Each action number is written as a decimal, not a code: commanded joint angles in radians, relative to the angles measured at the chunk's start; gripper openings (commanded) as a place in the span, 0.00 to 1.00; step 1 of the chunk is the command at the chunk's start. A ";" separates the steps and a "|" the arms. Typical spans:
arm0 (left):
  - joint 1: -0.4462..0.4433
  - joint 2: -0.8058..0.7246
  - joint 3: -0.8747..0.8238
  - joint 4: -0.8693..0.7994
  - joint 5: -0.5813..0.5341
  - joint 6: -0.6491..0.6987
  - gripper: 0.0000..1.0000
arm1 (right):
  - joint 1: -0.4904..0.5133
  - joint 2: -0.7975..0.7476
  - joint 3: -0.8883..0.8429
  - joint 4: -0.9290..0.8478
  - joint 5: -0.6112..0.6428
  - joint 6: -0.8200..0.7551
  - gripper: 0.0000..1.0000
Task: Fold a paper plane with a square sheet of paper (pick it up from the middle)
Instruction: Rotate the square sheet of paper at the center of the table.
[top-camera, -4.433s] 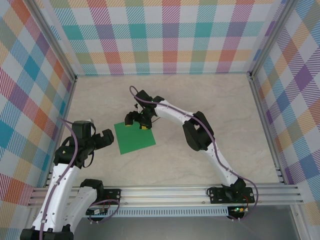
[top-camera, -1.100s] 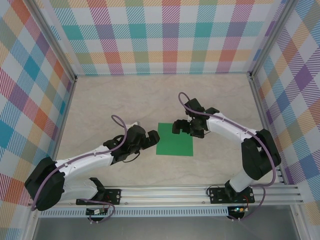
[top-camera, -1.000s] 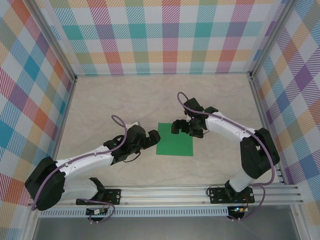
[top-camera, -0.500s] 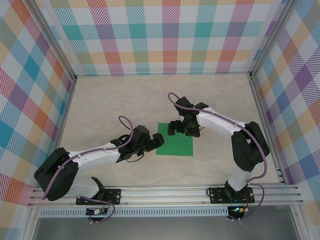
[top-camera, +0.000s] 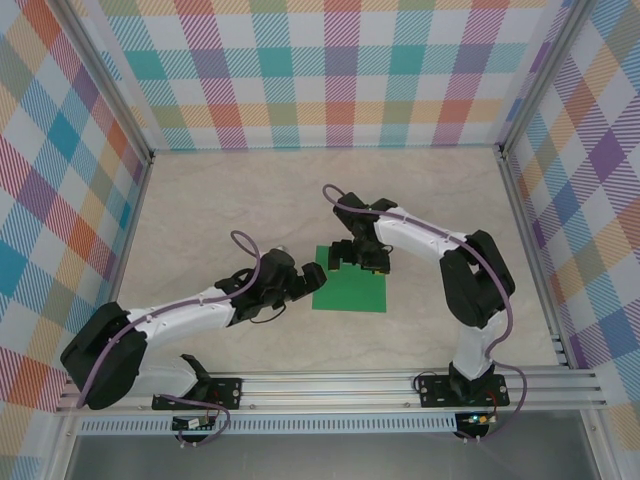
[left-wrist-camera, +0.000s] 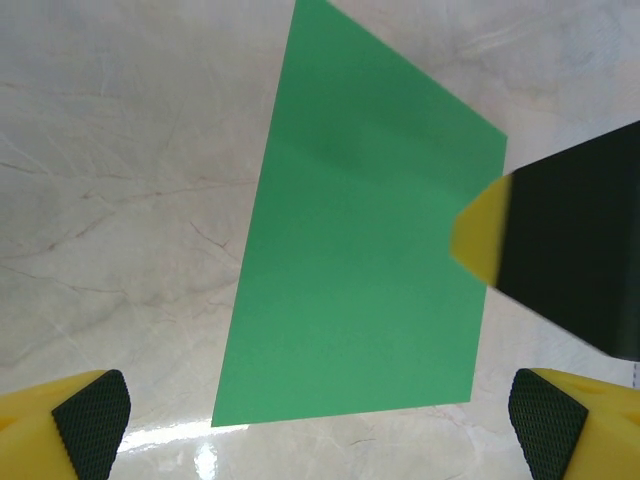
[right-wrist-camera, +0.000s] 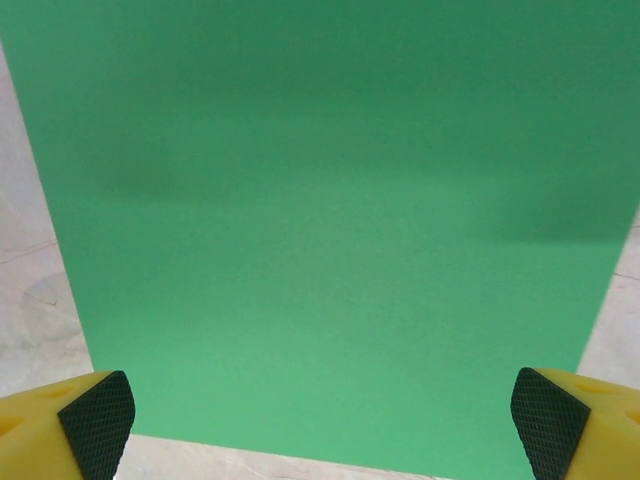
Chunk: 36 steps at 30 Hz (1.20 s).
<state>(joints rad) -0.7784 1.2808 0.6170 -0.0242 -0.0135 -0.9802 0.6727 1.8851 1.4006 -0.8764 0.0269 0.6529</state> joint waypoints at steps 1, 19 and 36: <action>0.021 -0.049 -0.027 -0.026 -0.030 -0.005 1.00 | 0.011 0.039 0.026 -0.040 0.019 0.078 1.00; 0.022 -0.081 -0.002 -0.075 -0.003 0.052 1.00 | 0.052 0.158 -0.031 -0.015 0.038 -0.148 1.00; 0.022 -0.093 -0.004 -0.089 -0.021 0.059 1.00 | 0.037 0.100 0.099 -0.064 0.064 -0.063 1.00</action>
<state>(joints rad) -0.7628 1.2064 0.5991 -0.0963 -0.0193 -0.9451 0.7143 2.0113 1.4513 -0.9180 0.0795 0.4992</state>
